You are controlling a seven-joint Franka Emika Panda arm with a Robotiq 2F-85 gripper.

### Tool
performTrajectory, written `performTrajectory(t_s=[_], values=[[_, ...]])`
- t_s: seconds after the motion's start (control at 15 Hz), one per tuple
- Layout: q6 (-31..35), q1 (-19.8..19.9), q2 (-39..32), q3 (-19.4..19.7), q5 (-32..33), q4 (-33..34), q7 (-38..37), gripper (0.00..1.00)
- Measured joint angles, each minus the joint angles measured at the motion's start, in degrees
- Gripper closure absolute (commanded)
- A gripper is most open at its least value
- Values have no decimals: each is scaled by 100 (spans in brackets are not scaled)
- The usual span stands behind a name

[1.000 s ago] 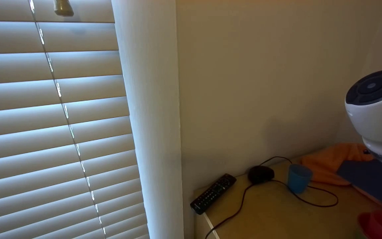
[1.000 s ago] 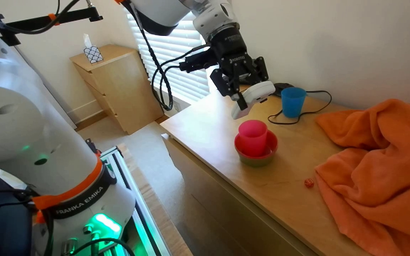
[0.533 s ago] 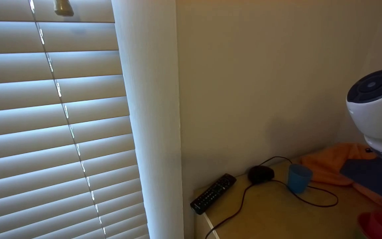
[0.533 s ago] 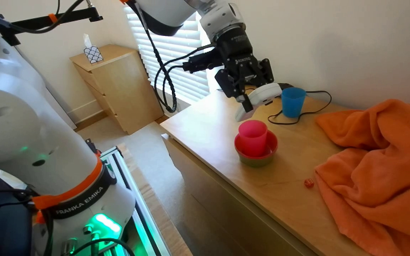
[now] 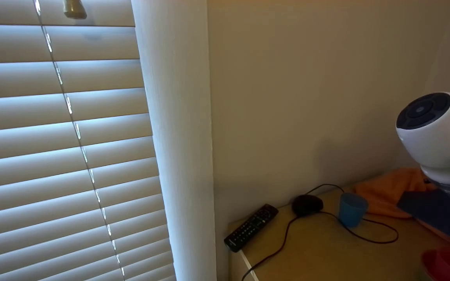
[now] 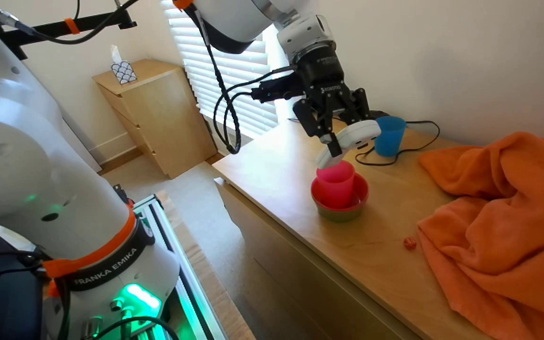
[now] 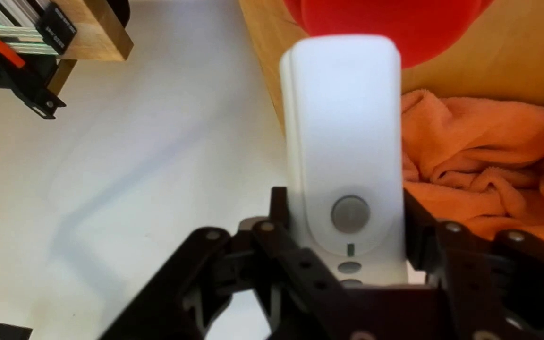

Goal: Put the white remote in the pink cup

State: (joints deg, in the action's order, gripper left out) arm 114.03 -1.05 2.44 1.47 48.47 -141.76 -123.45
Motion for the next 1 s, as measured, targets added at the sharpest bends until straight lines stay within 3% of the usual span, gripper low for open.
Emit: performTrajectory(t_s=[0.2,0.6,1.0], values=[[-83,-1,-160,-35,0,98,0,0],[-63,-5,-200,-98,-12,168,0,0],[1493,-22,247,-142,-313,-106,264,0]])
